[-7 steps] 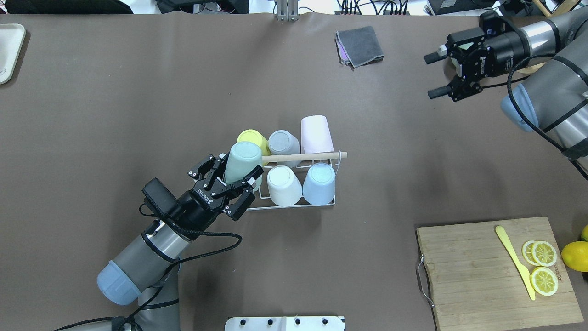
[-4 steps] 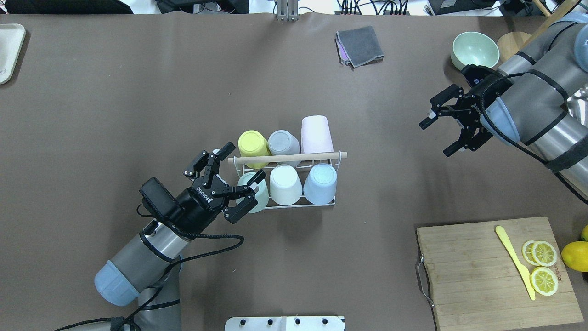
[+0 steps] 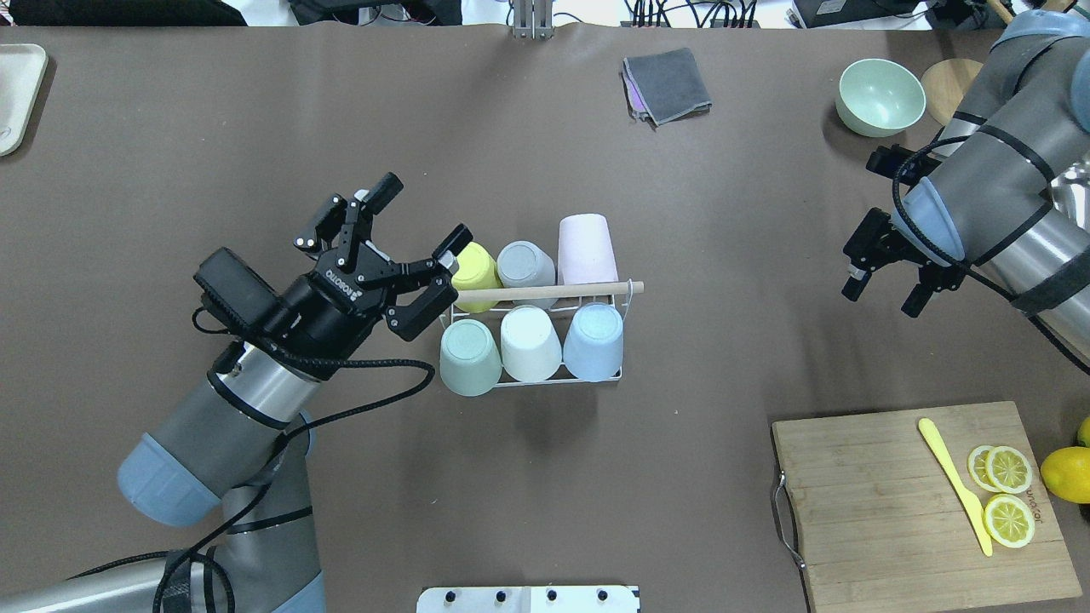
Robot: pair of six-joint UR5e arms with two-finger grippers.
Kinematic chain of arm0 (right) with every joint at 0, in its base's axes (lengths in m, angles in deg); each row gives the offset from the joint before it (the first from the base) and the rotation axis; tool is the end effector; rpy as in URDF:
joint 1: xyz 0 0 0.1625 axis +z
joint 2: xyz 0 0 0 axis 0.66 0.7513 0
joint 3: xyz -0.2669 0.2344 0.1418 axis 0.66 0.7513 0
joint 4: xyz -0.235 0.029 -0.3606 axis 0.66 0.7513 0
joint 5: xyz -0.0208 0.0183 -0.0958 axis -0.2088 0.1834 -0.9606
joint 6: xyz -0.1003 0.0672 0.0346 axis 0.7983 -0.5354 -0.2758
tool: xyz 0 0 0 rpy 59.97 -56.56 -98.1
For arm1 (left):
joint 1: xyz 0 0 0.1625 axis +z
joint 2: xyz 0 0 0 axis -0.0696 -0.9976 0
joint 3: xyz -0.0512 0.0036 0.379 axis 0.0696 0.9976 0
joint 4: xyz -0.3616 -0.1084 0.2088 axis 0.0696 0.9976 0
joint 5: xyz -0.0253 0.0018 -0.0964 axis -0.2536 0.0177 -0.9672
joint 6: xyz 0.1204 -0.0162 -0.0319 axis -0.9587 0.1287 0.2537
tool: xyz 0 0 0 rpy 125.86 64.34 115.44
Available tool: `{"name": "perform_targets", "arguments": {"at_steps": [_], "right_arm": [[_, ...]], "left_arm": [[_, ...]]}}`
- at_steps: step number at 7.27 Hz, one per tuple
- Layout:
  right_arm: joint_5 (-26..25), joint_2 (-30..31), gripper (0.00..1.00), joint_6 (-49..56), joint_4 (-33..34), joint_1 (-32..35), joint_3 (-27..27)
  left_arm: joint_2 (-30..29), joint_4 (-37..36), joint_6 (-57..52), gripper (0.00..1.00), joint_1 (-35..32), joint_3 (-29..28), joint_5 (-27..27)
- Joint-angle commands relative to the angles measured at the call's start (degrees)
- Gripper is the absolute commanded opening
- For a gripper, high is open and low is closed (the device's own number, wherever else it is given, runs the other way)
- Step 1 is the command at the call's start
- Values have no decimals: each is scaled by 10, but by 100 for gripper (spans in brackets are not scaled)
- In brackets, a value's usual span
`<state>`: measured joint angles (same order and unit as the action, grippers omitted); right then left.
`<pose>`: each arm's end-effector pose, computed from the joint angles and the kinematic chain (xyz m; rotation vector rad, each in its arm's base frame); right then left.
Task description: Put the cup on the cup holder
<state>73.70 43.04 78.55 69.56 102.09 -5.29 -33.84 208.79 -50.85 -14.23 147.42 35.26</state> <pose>-0.2740 -0.5273 0.4400 -0.6401 -1.0617 -0.3513 0.4240 -0.3627 0.1497 1.7496 1.2721 -0.2585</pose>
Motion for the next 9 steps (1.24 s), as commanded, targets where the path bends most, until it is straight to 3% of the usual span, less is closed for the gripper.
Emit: {"name": "perform_targets", "arguments": {"at_steps": [1, 3, 6, 8, 9], "right_arm": [[-174, 3, 100, -1, -159, 27, 0], [-209, 6, 100, -1, -238, 33, 0], [-213, 71, 100, 7, -412, 11, -18], [-213, 102, 100, -1, -465, 12, -29], [-213, 115, 99, -24, -467, 31, -33]], "left_arm": [[0, -81, 3, 97, -71, 47, -1], [1, -134, 25, 97, -143, 57, 1], [0, -378, 123, 97, -290, 77, -2], [-2, -535, 169, 97, -374, 77, -25], [-1, -574, 186, 97, -410, 77, -72]]}}
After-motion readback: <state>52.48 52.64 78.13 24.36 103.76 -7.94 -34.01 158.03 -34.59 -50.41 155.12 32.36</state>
